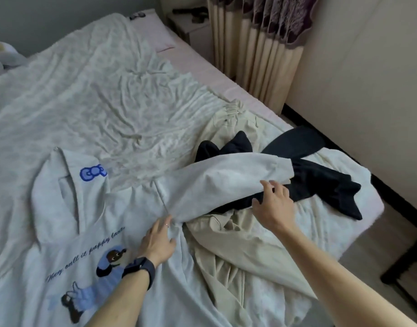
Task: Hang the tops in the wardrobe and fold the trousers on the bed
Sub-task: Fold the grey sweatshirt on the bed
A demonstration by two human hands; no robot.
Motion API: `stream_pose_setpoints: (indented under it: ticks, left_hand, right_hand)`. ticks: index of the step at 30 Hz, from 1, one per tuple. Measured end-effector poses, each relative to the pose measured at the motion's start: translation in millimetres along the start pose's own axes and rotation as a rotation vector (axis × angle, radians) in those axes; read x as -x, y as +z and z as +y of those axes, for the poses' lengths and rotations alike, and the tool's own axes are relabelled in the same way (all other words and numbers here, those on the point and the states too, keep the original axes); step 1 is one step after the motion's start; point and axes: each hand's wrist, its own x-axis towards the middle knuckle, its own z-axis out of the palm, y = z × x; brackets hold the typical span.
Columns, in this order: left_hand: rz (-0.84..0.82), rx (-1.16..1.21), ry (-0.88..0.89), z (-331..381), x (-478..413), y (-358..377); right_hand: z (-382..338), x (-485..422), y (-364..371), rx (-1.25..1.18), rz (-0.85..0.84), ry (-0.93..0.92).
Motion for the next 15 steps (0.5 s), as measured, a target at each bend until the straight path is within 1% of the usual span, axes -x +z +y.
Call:
stream_pose_setpoints:
  ticks: [1, 3, 5, 7, 9, 12, 14, 15]
  left_hand:
    - [0.006, 0.019, -0.017, 4, -3, 1]
    - [0.031, 0.048, -0.017, 22, -8, -4]
    - [0.07, 0.068, 0.022, 52, -18, -16]
    - [0.122, 0.087, 0.078, 83, -27, -35]
    - [0.171, 0.084, 0.15, 125, -46, -53]
    - [0.202, 0.001, 0.24, 189, -84, -69]
    - [0.208, -0.068, 0.283, 213, -105, -75]
    - [0.199, -0.126, 0.293, 224, -116, -75]
  right_hand:
    - [5, -1, 7, -0.141, -0.035, 0.081]
    - [13, -11, 9, -0.479, -0.078, 0.317]
    - [24, -30, 4, -0.762, -0.056, 0.548]
    - [30, -48, -2, -0.899, -0.01, 0.636]
    - [42, -74, -4, -1.033, -0.029, 0.72]
    - [62, -105, -4, -1.263, -0.216, 0.862]
    - [65, -114, -2, -1.322, -0.348, 0.883]
    - [71, -119, 0, -1.334, -0.372, 0.895]
